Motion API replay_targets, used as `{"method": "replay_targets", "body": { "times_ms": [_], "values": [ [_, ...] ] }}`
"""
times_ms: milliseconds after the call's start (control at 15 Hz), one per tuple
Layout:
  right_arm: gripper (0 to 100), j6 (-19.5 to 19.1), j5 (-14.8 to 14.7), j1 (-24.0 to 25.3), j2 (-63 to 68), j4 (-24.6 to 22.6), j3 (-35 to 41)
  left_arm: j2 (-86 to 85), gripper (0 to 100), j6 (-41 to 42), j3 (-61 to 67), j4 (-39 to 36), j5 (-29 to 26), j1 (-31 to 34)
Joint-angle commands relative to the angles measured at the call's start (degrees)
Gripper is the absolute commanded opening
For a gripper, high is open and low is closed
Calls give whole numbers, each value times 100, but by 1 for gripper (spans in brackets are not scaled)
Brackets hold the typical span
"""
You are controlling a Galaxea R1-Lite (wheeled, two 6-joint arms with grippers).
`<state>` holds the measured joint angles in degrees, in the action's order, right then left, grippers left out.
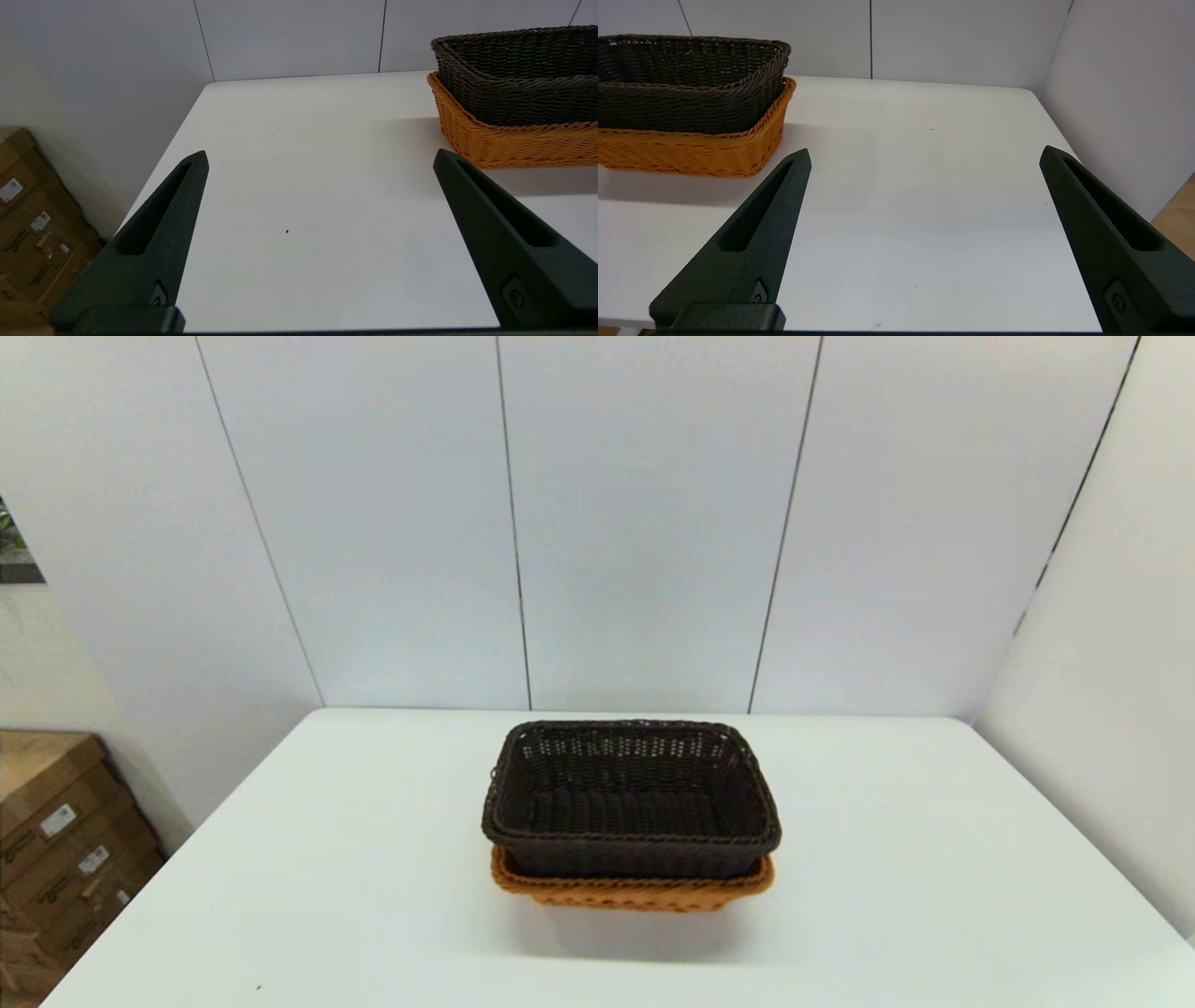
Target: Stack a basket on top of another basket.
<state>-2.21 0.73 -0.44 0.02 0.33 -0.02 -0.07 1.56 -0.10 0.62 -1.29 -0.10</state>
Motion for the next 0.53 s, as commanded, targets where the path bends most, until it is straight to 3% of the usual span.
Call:
{"method": "replay_targets", "body": {
  "times_ms": [67,533],
  "values": [
    [100,19,6,0,-2,2,2,-1,100,2,1,-1,-3,1],
    [100,54,-12,0,-2,2,2,-1,100,2,1,-1,-3,1]
  ]
}}
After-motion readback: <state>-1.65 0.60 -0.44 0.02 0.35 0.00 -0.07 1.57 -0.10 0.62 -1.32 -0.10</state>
